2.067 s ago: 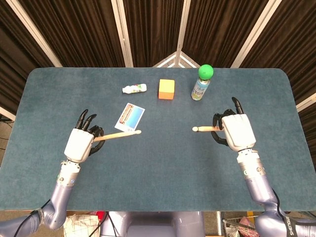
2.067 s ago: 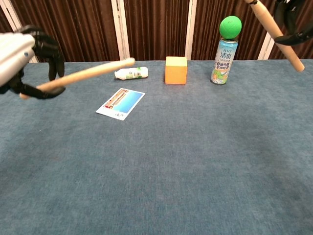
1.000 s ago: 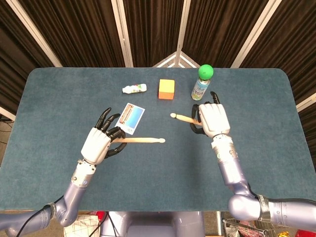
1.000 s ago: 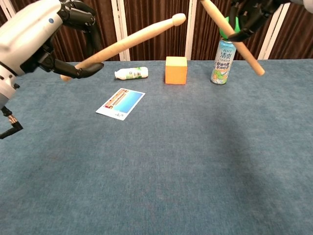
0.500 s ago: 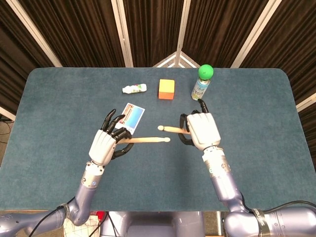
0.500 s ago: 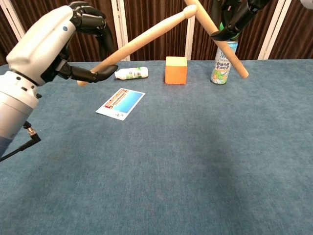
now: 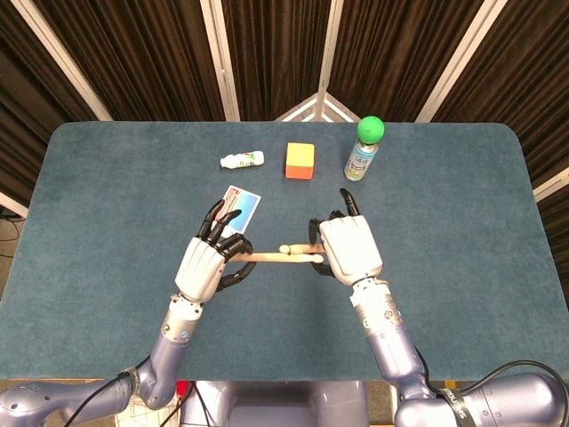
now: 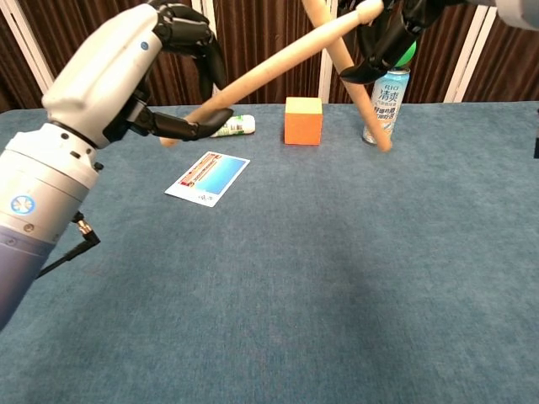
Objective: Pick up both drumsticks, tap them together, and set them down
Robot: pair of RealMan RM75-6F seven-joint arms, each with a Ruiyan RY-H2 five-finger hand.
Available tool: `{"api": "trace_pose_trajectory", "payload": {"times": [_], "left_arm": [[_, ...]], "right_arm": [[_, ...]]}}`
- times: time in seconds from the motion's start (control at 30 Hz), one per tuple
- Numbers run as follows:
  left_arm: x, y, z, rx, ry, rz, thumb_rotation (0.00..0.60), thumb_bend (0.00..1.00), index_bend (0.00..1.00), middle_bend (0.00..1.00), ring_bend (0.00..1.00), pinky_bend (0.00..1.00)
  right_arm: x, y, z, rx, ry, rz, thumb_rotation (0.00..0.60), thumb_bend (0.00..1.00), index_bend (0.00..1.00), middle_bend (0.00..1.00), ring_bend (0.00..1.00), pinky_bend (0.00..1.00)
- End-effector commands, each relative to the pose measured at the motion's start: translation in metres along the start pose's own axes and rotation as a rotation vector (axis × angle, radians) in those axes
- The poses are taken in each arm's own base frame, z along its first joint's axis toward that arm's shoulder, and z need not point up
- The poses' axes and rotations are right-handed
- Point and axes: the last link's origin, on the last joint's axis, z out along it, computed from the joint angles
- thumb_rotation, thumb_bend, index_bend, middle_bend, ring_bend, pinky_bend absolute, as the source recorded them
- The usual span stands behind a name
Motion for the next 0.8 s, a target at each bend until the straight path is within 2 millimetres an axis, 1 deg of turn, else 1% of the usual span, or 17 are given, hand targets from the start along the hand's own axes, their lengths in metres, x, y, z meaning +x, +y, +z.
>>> {"api": "trace_pose_trajectory", "payload": {"times": [0.03, 0.27, 0.4, 0.67, 0.8], "left_arm": [[-0.002, 0.003, -0.001, 0.002, -0.002, -0.012, 0.600, 0.44, 0.65, 0.64, 0.18, 0.00], [-0.009, 0.009, -0.007, 0.015, 0.002, -0.046, 0.600, 0.44, 0.65, 0.64, 0.18, 0.00], [-0.008, 0.007, -0.009, 0.010, 0.009, -0.039, 0.600, 0.44, 0.65, 0.64, 0.18, 0.00], [0.002, -0.006, -0.009, 0.017, 0.011, -0.006, 0.600, 0.44, 0.66, 0.64, 0.18, 0.00], [0.012, -0.020, -0.017, -0.010, -0.015, 0.041, 0.600, 0.44, 0.66, 0.64, 0.18, 0.00]], "right_arm": [[-0.001, -0.001, 0.000, -0.001, -0.003, -0.003, 0.600, 0.43, 0.66, 0.65, 0.42, 0.00], [-0.004, -0.002, -0.001, -0.003, -0.003, -0.018, 0.600, 0.43, 0.66, 0.65, 0.42, 0.00], [-0.004, 0.001, 0.000, -0.014, 0.000, -0.021, 0.600, 0.43, 0.66, 0.65, 0.42, 0.00], [-0.007, 0.009, 0.000, -0.033, -0.007, -0.025, 0.600, 0.43, 0.66, 0.65, 0.42, 0.00], [-0.005, 0.025, 0.001, -0.073, 0.006, -0.027, 0.600, 0.43, 0.66, 0.65, 0.42, 0.00]]}}
